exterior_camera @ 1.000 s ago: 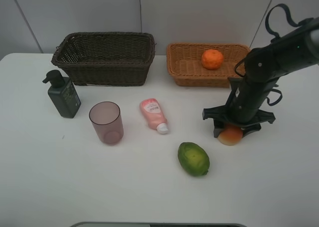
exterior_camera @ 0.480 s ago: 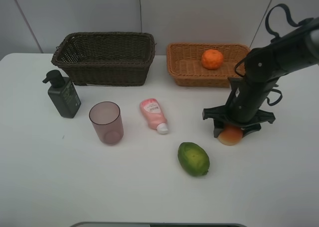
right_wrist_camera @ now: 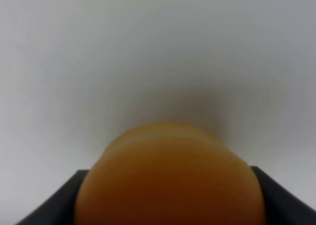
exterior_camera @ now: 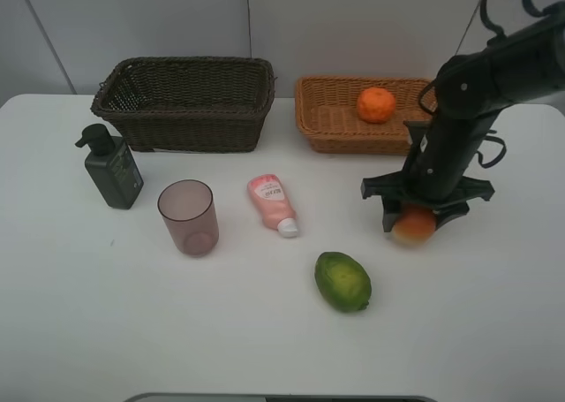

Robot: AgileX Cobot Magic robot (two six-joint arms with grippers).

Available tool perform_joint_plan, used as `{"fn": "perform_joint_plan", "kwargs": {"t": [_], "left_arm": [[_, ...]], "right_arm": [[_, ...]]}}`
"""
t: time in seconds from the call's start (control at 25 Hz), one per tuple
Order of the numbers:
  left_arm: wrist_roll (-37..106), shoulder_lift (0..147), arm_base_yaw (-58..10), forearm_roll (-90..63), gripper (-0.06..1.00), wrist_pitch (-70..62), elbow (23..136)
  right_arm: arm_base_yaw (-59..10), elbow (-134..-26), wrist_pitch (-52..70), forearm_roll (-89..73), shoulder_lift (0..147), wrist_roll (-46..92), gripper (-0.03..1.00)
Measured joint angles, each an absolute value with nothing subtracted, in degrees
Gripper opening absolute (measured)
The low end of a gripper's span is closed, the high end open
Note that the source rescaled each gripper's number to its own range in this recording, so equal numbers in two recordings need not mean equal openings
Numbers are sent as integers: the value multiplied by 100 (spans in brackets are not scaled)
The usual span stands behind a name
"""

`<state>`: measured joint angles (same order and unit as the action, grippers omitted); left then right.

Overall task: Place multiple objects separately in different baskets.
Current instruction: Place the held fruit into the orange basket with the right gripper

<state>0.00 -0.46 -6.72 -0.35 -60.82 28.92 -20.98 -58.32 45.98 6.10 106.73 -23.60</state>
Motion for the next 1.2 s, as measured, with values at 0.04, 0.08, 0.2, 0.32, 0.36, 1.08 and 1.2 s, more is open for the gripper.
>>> {"fn": "perform_joint_plan", "kwargs": {"t": [0.04,0.08,0.2,0.32,0.36,1.08,1.2], "left_arm": [[0,-46,-672,-35,99,-6082,2892],[0,-46,-672,-35,99,-6082,2892],[0,-46,-672,-35,99,-6082,2892],[0,-46,-672,-35,99,-6082,2892],[0,-46,-672,-35,99,-6082,2892],[0,-46,-672,-35,99,-6082,2892],[0,-46,-672,-35,99,-6082,2892]], "right_arm": [[-2098,-6032,4787,616,10645,-2289,2],[-2098,-6234,4990,624,10639,-2207,2],[-2098,-6806,5424,624,10639,-2068,2],[-2098,-7381,5666,630,10639,-2034,2],[-2098,-7582,5742,639,10645,-2022,2],[-2027,-10488,5995,818,12168,-1772,2],[-2027,-10595,5552,818,12386,-1772,2]]}}
